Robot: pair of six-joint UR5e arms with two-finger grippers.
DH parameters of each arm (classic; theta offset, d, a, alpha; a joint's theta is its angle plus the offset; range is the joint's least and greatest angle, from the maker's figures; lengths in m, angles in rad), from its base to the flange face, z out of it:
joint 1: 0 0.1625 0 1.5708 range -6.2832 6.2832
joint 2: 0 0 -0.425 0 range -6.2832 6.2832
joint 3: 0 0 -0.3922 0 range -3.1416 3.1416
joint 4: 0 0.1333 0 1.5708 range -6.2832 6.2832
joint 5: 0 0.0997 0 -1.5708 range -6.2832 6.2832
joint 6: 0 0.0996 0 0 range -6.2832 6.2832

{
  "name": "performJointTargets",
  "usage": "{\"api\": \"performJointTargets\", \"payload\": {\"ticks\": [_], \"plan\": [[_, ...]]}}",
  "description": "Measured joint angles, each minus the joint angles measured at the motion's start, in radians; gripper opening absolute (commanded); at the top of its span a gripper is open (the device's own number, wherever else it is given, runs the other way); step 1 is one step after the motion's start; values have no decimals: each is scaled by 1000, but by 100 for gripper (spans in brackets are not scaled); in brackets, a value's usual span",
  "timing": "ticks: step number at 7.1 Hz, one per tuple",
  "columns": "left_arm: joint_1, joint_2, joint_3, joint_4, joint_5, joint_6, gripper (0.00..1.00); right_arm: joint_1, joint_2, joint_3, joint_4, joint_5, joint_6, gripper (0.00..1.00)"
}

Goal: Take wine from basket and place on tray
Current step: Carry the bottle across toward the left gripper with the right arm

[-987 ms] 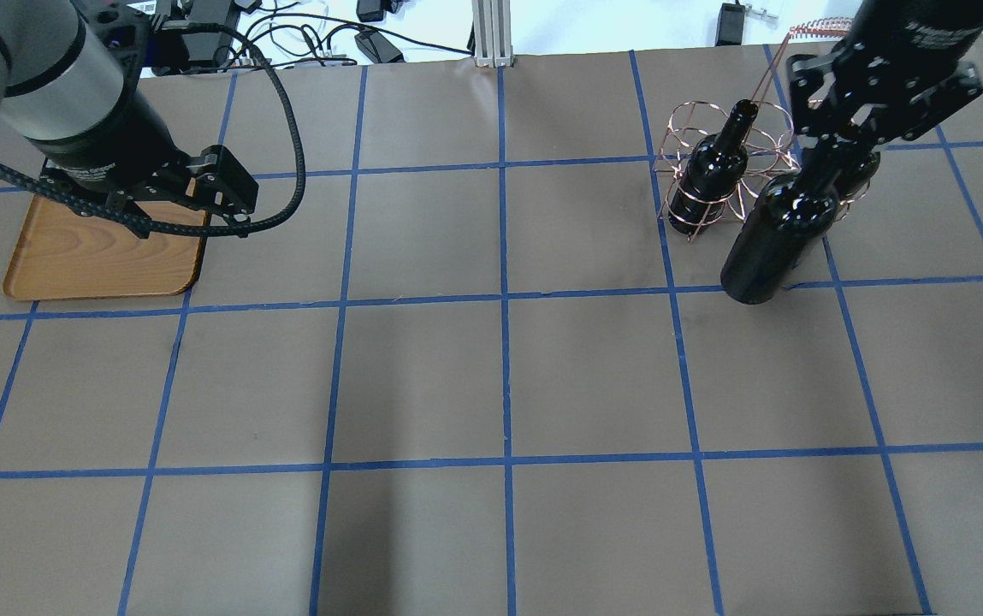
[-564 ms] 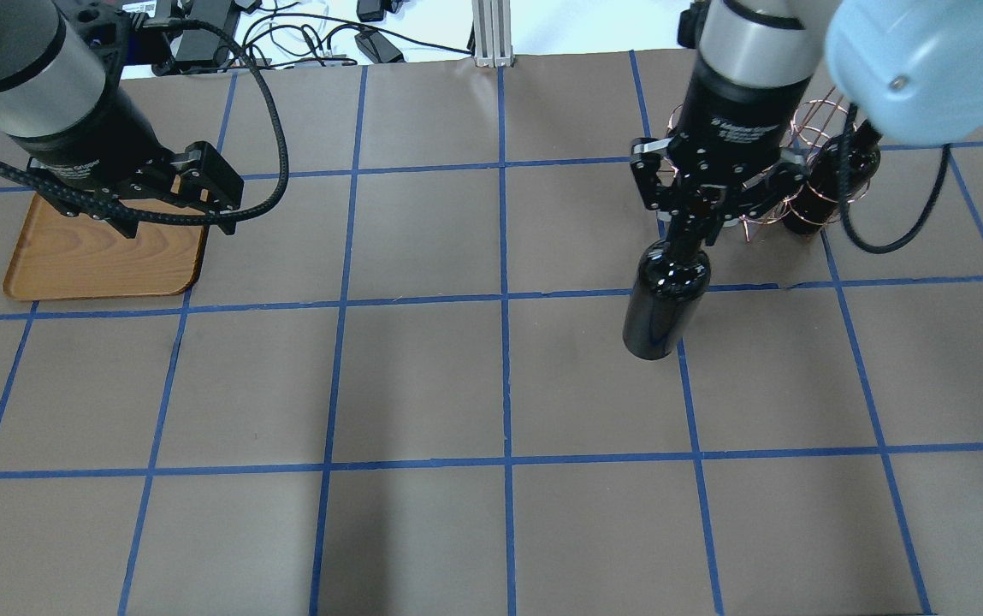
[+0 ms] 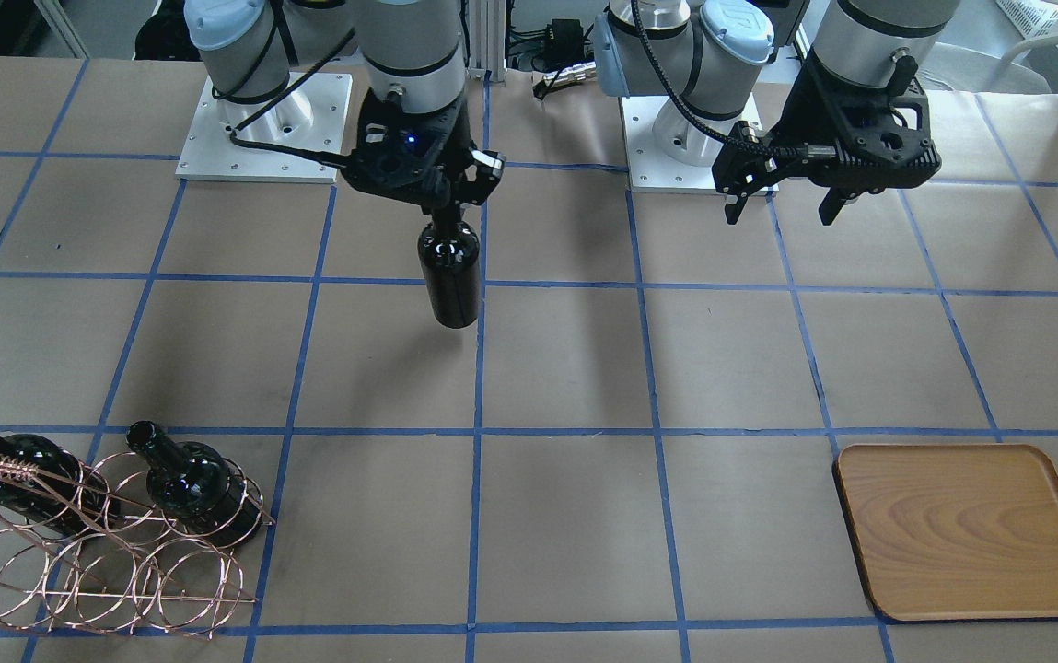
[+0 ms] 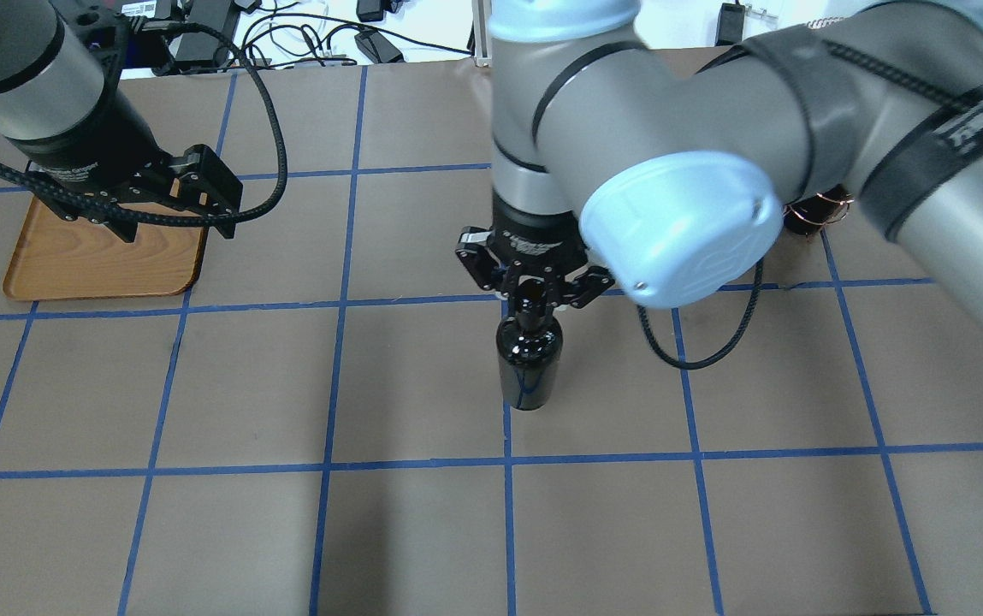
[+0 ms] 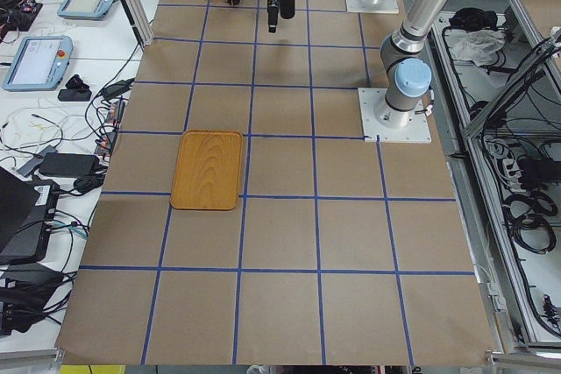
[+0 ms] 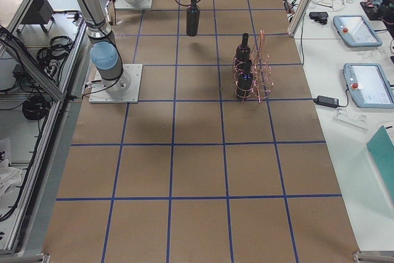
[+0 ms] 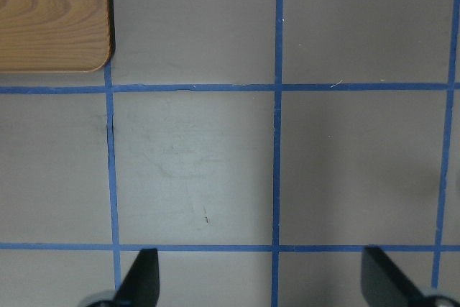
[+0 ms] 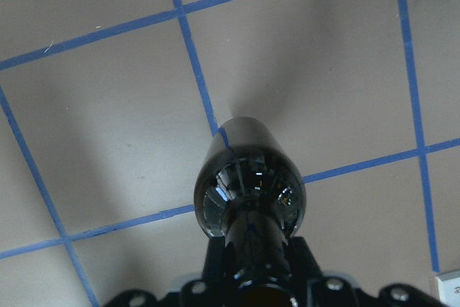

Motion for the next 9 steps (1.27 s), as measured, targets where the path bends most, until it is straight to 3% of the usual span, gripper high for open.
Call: {"api": "performJointTargets", "payload": {"ticks": [2, 5, 9], "plan": [[29, -6, 1, 7, -2, 43, 100, 108, 43, -1, -100, -5, 134, 0], [166, -12, 5, 0, -4, 212, 100, 221, 83, -11, -165, -8, 263, 0], [194, -16, 5, -4, -7, 231, 100, 275, 138, -62, -211, -12, 321, 0]]}}
